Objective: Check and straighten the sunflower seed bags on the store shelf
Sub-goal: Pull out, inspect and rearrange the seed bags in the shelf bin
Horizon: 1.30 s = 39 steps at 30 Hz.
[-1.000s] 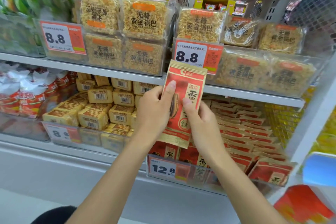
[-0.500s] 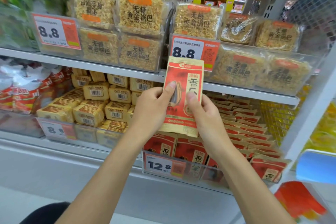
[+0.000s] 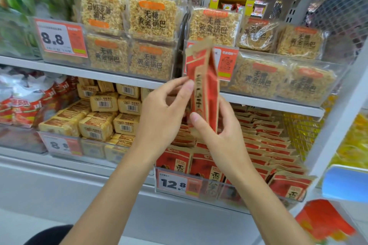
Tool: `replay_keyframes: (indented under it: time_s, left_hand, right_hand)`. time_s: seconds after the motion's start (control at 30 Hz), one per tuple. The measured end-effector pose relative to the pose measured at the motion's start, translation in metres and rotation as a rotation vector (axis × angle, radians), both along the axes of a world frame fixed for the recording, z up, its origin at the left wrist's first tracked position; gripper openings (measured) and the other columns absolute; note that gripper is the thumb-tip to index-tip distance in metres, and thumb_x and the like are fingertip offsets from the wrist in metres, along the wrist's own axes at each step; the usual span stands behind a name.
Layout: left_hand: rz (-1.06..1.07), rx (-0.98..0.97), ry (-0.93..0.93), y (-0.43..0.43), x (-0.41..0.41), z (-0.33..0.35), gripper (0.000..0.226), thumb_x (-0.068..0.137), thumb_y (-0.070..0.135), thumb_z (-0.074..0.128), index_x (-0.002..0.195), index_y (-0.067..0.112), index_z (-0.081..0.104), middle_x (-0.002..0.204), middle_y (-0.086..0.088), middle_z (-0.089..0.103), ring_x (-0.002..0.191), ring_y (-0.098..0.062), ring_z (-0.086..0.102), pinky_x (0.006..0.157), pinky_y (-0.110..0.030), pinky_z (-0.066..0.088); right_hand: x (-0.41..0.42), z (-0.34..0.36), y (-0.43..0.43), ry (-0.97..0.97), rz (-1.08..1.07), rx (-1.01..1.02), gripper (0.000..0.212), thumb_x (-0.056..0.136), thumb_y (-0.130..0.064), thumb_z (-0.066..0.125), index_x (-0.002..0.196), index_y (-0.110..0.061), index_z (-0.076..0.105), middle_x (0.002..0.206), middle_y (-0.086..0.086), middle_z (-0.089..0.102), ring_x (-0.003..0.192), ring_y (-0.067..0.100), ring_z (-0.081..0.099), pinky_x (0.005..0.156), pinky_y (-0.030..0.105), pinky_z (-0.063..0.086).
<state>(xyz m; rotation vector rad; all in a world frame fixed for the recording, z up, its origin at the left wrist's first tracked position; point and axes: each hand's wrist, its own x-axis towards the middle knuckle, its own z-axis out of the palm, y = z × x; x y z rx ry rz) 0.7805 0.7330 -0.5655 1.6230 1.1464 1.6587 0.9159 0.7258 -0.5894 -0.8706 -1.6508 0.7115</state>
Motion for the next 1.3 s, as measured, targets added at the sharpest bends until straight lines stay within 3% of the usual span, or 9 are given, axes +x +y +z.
replay_keyframes:
  time_s: [0.13, 0.2, 0.3, 0.43, 0.57, 0.73, 1.0, 1.1, 1.3]
  left_hand:
    - [-0.236, -0.081, -0.181, -0.005, 0.003, 0.004, 0.051, 0.083, 0.059, 0.048, 0.114, 0.023, 0.065, 0.107, -0.002, 0.075, 0.097, -0.016, 0.072, 0.084, -0.035, 0.058]
    - [-0.184, -0.072, -0.245, 0.002, -0.001, 0.000, 0.039, 0.094, 0.045, 0.049, 0.123, 0.021, 0.058, 0.113, 0.002, 0.073, 0.099, -0.011, 0.071, 0.082, -0.029, 0.057]
    - [-0.128, -0.123, -0.261, 0.009, -0.002, -0.008, 0.030, 0.104, 0.035, 0.040, 0.127, 0.022, 0.054, 0.113, 0.003, 0.072, 0.097, -0.008, 0.071, 0.077, -0.024, 0.059]
    - [-0.092, -0.140, -0.188, 0.010, 0.001, -0.015, 0.033, 0.105, 0.040, 0.032, 0.123, 0.026, 0.055, 0.105, 0.005, 0.073, 0.090, -0.005, 0.072, 0.072, -0.019, 0.058]
    - [-0.120, -0.170, -0.184, 0.011, -0.001, -0.016, 0.029, 0.105, 0.039, 0.034, 0.121, 0.029, 0.055, 0.106, 0.006, 0.073, 0.093, -0.006, 0.072, 0.078, -0.024, 0.059]
    - [-0.282, -0.229, -0.100, 0.008, -0.007, -0.014, 0.031, 0.105, 0.034, 0.038, 0.129, 0.027, 0.056, 0.110, 0.005, 0.074, 0.098, -0.009, 0.071, 0.079, -0.025, 0.059]
    - [-0.490, -0.431, -0.141, 0.006, -0.008, -0.016, 0.042, 0.102, 0.049, 0.032, 0.126, 0.030, 0.061, 0.116, -0.003, 0.072, 0.107, -0.019, 0.069, 0.090, -0.043, 0.055]
    - [-0.517, -0.516, -0.274, 0.009, -0.011, -0.015, 0.052, 0.103, 0.050, 0.027, 0.122, 0.018, 0.064, 0.124, -0.018, 0.066, 0.110, -0.029, 0.066, 0.092, -0.048, 0.055]
    - [-0.664, -0.501, -0.288, 0.004, -0.007, -0.017, 0.041, 0.100, 0.043, 0.041, 0.131, 0.024, 0.061, 0.126, -0.010, 0.067, 0.120, -0.029, 0.062, 0.095, -0.045, 0.053]
  right_hand:
    - [-0.001, 0.004, 0.000, -0.152, 0.038, 0.020, 0.050, 0.099, -0.058, 0.033, 0.148, -0.046, 0.031, 0.156, -0.020, 0.021, 0.136, -0.020, 0.016, 0.094, -0.008, 0.022]
    - [0.001, 0.005, 0.002, -0.113, 0.046, 0.003, 0.049, 0.100, -0.038, 0.047, 0.148, -0.041, 0.034, 0.149, -0.022, 0.035, 0.131, -0.019, 0.029, 0.093, -0.004, 0.029]
    - [0.002, 0.003, 0.004, -0.022, 0.090, -0.125, 0.068, 0.093, -0.023, 0.064, 0.149, -0.037, 0.028, 0.122, -0.020, 0.063, 0.107, -0.002, 0.063, 0.079, 0.020, 0.055]
    - [0.001, 0.000, 0.005, -0.009, 0.049, -0.118, 0.051, 0.088, -0.016, 0.071, 0.125, -0.042, 0.050, 0.102, -0.011, 0.072, 0.082, 0.014, 0.072, 0.051, 0.034, 0.059]
    - [0.004, 0.000, 0.005, -0.044, -0.002, -0.155, 0.045, 0.085, -0.027, 0.073, 0.125, -0.033, 0.053, 0.102, -0.013, 0.071, 0.085, 0.004, 0.071, 0.058, 0.023, 0.058]
    - [0.010, 0.005, 0.006, 0.077, -0.036, -0.151, 0.032, 0.094, -0.045, 0.050, 0.112, -0.024, 0.066, 0.099, -0.012, 0.074, 0.089, 0.003, 0.070, 0.074, 0.021, 0.057]
    - [0.016, 0.007, 0.009, 0.185, -0.149, -0.115, 0.023, 0.099, -0.026, 0.054, 0.090, -0.017, 0.072, 0.081, -0.004, 0.076, 0.071, 0.010, 0.072, 0.059, 0.023, 0.056]
    - [0.017, 0.007, 0.012, 0.268, -0.166, -0.135, 0.021, 0.098, -0.027, 0.055, 0.090, -0.018, 0.071, 0.083, -0.002, 0.076, 0.074, 0.014, 0.073, 0.065, 0.030, 0.060]
    - [0.017, 0.008, 0.016, 0.308, -0.241, -0.139, 0.016, 0.096, -0.030, 0.058, 0.108, -0.021, 0.063, 0.101, -0.002, 0.074, 0.091, 0.011, 0.071, 0.080, 0.038, 0.059]
